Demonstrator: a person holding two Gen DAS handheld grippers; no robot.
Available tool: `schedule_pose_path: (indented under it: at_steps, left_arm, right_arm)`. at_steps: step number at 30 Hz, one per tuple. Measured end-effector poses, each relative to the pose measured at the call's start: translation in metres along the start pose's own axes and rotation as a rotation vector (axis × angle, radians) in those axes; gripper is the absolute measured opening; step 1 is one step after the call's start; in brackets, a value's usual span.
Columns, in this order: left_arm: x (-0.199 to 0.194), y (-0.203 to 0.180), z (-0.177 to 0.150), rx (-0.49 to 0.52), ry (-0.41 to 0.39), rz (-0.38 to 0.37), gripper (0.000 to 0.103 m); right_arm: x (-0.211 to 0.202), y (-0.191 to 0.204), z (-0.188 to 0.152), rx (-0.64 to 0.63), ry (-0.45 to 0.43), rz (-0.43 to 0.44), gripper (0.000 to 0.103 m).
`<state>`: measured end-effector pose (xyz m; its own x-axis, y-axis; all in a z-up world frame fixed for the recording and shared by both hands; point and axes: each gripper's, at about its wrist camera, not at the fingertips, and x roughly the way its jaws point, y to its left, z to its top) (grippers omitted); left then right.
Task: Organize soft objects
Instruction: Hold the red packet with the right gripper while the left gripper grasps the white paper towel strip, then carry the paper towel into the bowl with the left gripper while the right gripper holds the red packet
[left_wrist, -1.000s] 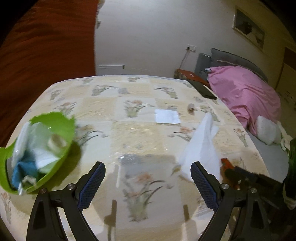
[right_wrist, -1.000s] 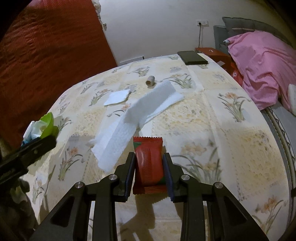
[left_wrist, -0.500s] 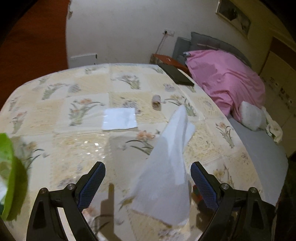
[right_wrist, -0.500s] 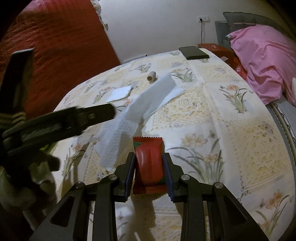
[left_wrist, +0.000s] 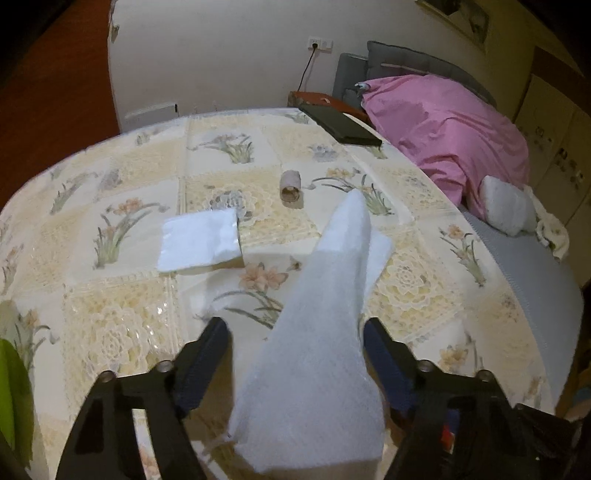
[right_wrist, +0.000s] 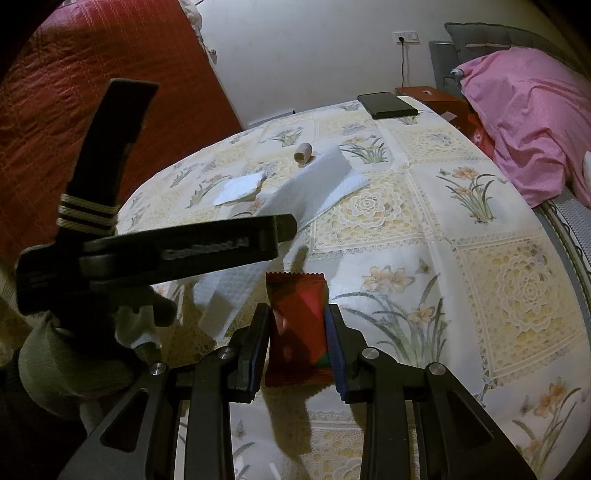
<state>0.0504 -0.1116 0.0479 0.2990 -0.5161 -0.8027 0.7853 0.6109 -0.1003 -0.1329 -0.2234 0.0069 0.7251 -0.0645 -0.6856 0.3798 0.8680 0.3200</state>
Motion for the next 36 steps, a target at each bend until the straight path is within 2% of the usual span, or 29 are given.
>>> schedule_pose_path:
  at_steps: [1, 3, 6, 8, 14, 23, 36]
  left_arm:
    - [0.0, 0.0, 0.0, 0.007, -0.003, 0.008, 0.065]
    - [-0.001, 0.0, 0.0, 0.011, -0.008, 0.018, 0.043]
    - [-0.003, 0.006, 0.0, -0.009, -0.014, 0.042, 0.023]
    - [-0.005, 0.013, -0.002, -0.041, -0.018, 0.047, 0.015]
    - [-0.022, 0.03, -0.012, -0.092, -0.061, 0.11, 0.011]
    - [-0.056, 0.033, -0.019, -0.085, -0.158, 0.17, 0.011]
    - [-0.084, 0.038, -0.03, -0.114, -0.209, 0.182, 0.011]
  right_arm:
    - [0.0, 0.0, 0.0, 0.0, 0.0, 0.0, 0.031]
    - [0.0, 0.0, 0.0, 0.002, -0.002, 0.001, 0.031]
    - [0.0, -0.001, 0.0, 0.007, -0.004, 0.001, 0.031]
    - [0.0, -0.002, 0.001, 0.013, -0.007, -0.002, 0.031]
    - [-0.002, -0.004, 0.0, 0.022, -0.01, -0.008, 0.031]
    - [-0.002, -0.004, 0.001, 0.021, -0.013, -0.014, 0.031]
    - [-0.004, -0.003, 0.001, 0.018, -0.018, -0.032, 0.031]
